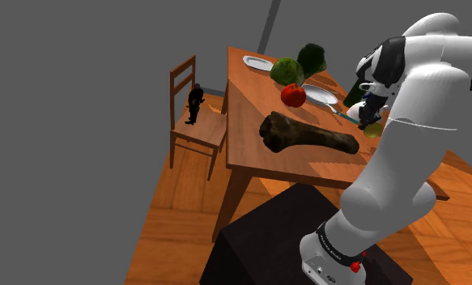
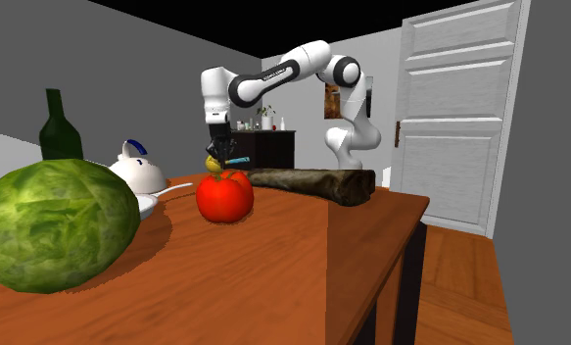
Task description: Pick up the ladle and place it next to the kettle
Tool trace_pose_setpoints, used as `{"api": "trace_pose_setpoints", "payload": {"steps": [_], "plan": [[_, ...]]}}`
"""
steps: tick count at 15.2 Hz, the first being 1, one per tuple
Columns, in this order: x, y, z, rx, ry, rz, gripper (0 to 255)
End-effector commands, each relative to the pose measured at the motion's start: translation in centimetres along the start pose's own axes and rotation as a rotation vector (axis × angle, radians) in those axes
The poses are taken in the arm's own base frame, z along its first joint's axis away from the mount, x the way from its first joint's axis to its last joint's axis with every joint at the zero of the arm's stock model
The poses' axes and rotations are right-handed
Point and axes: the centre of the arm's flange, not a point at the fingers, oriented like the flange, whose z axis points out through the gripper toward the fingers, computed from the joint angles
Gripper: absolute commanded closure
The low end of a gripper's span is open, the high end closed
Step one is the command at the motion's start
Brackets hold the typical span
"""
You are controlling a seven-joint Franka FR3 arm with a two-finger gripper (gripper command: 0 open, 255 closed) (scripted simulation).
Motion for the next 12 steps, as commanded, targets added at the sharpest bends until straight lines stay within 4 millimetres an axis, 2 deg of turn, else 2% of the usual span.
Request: {"api": "trace_pose_setpoints", "payload": {"steps": [1,9,12], "plan": [[0.0,0.2,1.1,0.000,0.000,0.000,255],[0.4,0.8,5.2,0.000,0.000,0.000,255],[0.4,0.9,5.4,0.000,0.000,0.000,255]]}}
